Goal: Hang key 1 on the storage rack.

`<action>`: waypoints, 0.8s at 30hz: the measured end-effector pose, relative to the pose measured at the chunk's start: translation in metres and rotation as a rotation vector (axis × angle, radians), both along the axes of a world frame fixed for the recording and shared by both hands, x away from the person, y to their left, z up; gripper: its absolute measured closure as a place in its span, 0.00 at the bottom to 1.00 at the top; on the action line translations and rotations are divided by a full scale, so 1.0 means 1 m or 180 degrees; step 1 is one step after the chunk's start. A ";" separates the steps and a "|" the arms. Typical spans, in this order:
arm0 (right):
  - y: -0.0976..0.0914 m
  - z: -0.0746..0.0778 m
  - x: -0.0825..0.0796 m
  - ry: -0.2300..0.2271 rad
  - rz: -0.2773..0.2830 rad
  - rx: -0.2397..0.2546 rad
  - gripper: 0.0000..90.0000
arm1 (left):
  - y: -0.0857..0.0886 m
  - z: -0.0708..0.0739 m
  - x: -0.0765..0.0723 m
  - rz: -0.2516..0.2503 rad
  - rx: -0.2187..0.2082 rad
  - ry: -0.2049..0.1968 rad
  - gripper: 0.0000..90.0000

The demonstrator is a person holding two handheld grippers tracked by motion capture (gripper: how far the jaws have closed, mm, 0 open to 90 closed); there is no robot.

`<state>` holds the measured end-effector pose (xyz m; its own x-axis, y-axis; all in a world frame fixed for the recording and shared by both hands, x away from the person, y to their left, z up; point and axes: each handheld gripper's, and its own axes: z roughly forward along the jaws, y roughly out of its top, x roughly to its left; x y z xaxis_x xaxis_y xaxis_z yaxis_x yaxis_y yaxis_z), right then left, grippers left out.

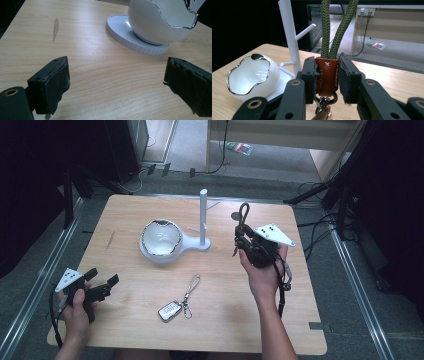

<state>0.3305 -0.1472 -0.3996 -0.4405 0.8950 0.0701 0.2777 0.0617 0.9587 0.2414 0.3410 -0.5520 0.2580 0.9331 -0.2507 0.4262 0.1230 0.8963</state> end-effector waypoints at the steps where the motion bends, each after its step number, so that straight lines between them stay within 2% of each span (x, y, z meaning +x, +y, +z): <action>1: 0.000 0.000 0.002 0.0013 0.0004 0.0014 0.77 | 0.000 0.000 0.000 0.0000 0.0003 0.0005 0.08; 7: 0.002 0.002 0.011 0.0027 0.0060 -0.0002 0.77 | 0.000 0.000 0.000 0.0004 -0.0007 0.0012 0.08; 13: 0.005 0.004 0.022 0.0101 0.0154 0.0067 0.77 | 0.000 0.000 0.000 -0.0005 0.0007 0.0010 0.08; 17: 0.007 0.003 0.028 0.0097 0.0243 0.0113 0.77 | 0.000 0.000 0.000 -0.0007 0.0006 0.0009 0.08; 24: 0.013 0.001 0.040 0.0159 0.0291 0.0098 0.77 | 0.000 0.000 0.000 -0.0002 0.0001 0.0011 0.08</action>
<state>0.3710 -0.1345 -0.3987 -0.5157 0.8482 0.1207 0.3198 0.0598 0.9456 0.2414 0.3412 -0.5519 0.2576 0.9330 -0.2512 0.4294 0.1224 0.8948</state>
